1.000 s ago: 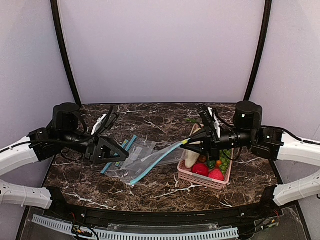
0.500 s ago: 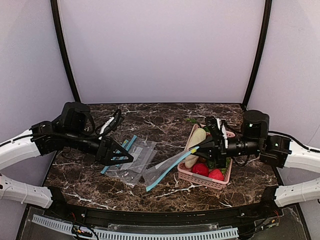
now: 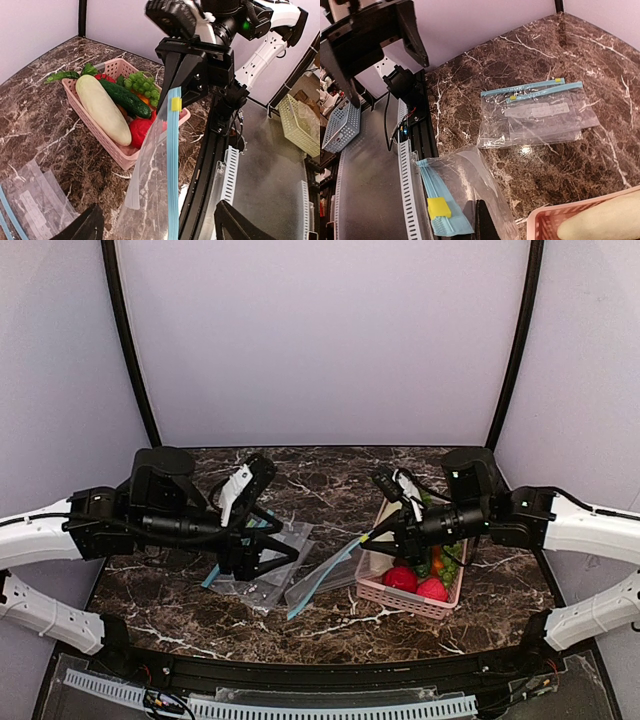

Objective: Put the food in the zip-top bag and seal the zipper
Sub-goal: Hold the zipper from the zipper food storage bag.

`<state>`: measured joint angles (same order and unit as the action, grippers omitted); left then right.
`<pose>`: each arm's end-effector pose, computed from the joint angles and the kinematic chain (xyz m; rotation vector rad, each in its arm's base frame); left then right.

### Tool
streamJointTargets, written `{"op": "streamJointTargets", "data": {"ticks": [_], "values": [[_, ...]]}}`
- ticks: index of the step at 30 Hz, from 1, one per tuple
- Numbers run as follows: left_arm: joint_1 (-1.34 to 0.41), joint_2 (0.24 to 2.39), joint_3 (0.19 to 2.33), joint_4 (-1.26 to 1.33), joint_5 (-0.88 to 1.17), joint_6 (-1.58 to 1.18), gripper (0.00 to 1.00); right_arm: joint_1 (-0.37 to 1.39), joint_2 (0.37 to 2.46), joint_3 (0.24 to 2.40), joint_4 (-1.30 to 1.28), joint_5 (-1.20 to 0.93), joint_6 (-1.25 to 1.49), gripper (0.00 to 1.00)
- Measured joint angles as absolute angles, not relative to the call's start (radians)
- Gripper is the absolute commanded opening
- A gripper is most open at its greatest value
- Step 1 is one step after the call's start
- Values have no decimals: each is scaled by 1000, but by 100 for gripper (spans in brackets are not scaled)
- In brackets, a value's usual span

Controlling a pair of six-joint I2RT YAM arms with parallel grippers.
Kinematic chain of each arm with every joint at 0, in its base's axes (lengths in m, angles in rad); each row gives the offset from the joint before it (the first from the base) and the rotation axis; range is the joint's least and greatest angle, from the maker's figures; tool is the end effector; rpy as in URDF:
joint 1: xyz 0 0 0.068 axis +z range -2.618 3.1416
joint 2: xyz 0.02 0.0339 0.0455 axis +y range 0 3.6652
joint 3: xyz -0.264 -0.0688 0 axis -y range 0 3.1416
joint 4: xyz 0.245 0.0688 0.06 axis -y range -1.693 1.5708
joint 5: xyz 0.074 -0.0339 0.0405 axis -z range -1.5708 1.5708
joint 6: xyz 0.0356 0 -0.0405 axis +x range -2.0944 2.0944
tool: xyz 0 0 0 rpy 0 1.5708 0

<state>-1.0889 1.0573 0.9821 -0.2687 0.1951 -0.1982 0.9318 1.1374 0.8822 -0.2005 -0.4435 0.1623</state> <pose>0.1059 -0.2174 0.3482 1.0099 1.7880 -1.0258 0.1408 0.2151 0.3026 -1.0874 1.8799 1.1117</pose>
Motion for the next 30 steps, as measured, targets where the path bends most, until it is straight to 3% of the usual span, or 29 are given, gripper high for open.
{"op": "streamJointTargets", "data": {"ticks": [5,9,11,30], "values": [[-1197,1152,1018,-193,49,-133,75,938,1174,897,-250,-440,262,0],[-1232,1235,1033,-121,4,-108,64,949,1176,910,-271,-432,315,0],[-1232,1277,1050,-102,-2,-105,55,952,1176,920,-280,-429,332,0],[-1232,1471,1166,1,40,-147,33,968,1193,956,-316,-405,381,0]]}}
